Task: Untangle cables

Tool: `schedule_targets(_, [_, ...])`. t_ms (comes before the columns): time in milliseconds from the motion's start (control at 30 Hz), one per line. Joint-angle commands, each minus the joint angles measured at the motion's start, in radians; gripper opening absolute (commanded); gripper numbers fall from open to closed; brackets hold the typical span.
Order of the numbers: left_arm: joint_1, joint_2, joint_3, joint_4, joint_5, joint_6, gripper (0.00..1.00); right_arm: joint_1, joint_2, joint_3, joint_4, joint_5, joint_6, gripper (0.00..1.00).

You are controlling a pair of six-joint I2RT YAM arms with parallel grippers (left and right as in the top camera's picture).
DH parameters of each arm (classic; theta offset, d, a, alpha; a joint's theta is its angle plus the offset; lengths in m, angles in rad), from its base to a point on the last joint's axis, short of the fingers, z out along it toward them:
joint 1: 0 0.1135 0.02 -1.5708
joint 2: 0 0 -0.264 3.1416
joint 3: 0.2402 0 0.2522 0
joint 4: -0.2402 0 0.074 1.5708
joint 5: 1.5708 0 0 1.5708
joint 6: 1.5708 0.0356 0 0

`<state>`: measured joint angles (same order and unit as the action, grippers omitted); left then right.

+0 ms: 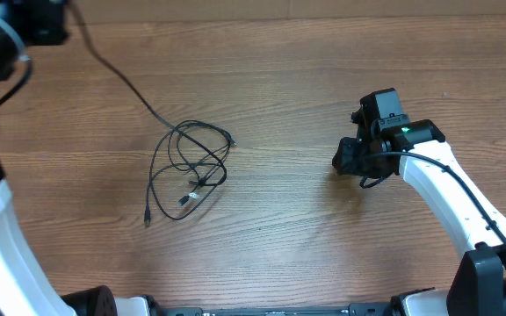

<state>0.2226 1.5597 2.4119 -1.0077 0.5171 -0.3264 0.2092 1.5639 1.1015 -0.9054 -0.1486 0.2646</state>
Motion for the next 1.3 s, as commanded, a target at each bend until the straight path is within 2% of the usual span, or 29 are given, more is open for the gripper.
schedule_targets(0, [0.140, 0.024, -0.001, -0.047, -0.040, -0.023, 0.04, -0.004, -0.004, 0.012, 0.006, 0.017, -0.003, 0.42])
schedule_targets(333, [0.440, 0.024, -0.001, -0.058, 0.058, -0.234, 0.04, -0.004, -0.004, 0.012, 0.006, 0.017, -0.002, 0.42])
schedule_targets(567, [0.540, 0.024, -0.001, -0.074, -0.075, -0.257, 0.04, -0.004, -0.004, 0.012, 0.006, 0.017, -0.002, 0.42])
schedule_targets(700, [0.599, 0.024, -0.002, -0.092, -0.129, -0.420, 0.04, -0.004, -0.004, 0.012, 0.006, 0.017, -0.002, 0.42])
schedule_targets(767, [0.623, 0.024, -0.001, -0.087, -0.078, -0.499, 0.04, -0.004, -0.004, 0.012, 0.007, 0.017, -0.002, 0.42])
schedule_targets(900, [0.633, 0.028, -0.002, -0.034, 0.143, -0.512, 0.04, -0.004, -0.004, 0.012, 0.018, -0.003, -0.003, 0.44])
schedule_targets(933, [0.624, 0.031, -0.002, -0.035, 0.233, -0.511, 0.04, -0.004, -0.004, 0.012, 0.033, -0.064, -0.004, 0.48])
schedule_targets(1000, [0.605, 0.036, -0.002, -0.036, 0.344, -0.495, 0.04, -0.003, -0.004, 0.012, 0.061, -0.187, -0.036, 0.49])
schedule_targets(1033, [0.574, 0.039, -0.002, -0.036, 0.421, -0.480, 0.04, 0.002, -0.004, 0.012, 0.095, -0.398, -0.125, 0.49])
schedule_targets(1133, [0.517, 0.039, -0.002, -0.035, 0.465, -0.466, 0.04, 0.026, -0.004, 0.012, 0.144, -0.703, -0.260, 0.51])
schedule_targets(1200, [0.480, 0.040, -0.002, -0.034, 0.489, -0.467, 0.04, 0.058, -0.004, 0.012, 0.173, -0.774, -0.307, 0.53])
schedule_targets(1267, [0.441, 0.040, -0.002, -0.023, 0.510, -0.467, 0.04, 0.097, -0.004, 0.012, 0.195, -0.766, -0.333, 0.56])
